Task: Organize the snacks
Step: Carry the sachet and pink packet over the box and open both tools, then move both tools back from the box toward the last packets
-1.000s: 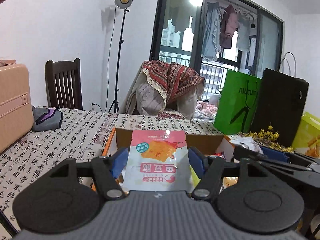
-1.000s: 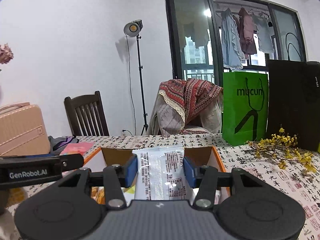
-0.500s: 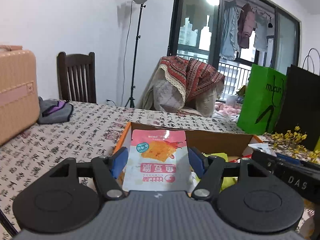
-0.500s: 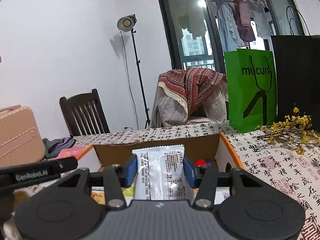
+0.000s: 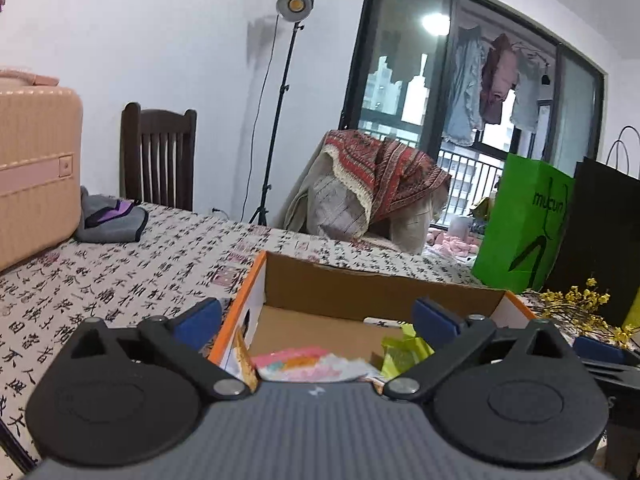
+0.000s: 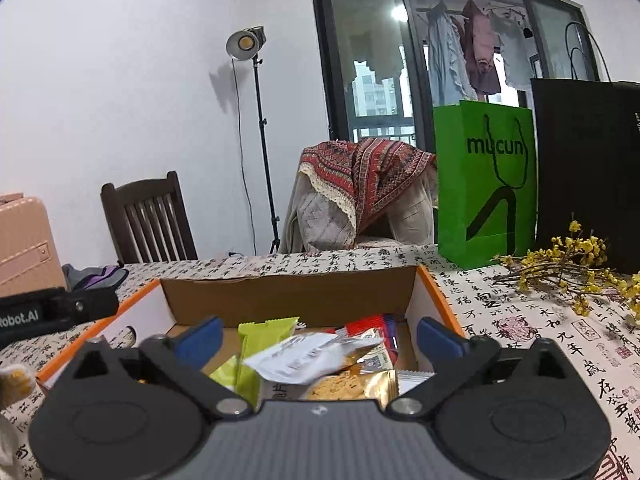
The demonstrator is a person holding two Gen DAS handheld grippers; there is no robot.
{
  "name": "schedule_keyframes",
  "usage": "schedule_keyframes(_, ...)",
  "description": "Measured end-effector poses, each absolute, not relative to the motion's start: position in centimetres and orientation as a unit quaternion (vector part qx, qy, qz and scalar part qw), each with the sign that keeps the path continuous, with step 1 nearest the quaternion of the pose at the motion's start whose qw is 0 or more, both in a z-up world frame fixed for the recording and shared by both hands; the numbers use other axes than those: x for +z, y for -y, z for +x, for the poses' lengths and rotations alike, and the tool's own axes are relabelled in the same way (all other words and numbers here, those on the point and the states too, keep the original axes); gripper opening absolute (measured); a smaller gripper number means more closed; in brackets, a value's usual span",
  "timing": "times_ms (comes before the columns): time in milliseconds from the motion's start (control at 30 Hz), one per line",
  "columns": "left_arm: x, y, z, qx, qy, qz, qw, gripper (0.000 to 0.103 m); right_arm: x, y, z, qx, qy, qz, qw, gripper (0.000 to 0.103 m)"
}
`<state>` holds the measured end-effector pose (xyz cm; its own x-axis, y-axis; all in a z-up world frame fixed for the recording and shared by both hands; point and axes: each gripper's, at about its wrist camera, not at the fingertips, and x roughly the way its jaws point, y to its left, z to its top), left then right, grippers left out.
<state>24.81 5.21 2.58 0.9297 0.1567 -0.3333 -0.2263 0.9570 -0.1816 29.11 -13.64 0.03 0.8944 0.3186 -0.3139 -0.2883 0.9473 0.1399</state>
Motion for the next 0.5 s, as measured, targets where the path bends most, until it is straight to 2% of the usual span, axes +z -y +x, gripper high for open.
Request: schedule_keyframes(500,3.8,-5.2,24.8,0.116,-0.170,-0.113,0.972,0.103,1.2,14.1,28.8,0.157,-0.166,0.060,0.972,0.103)
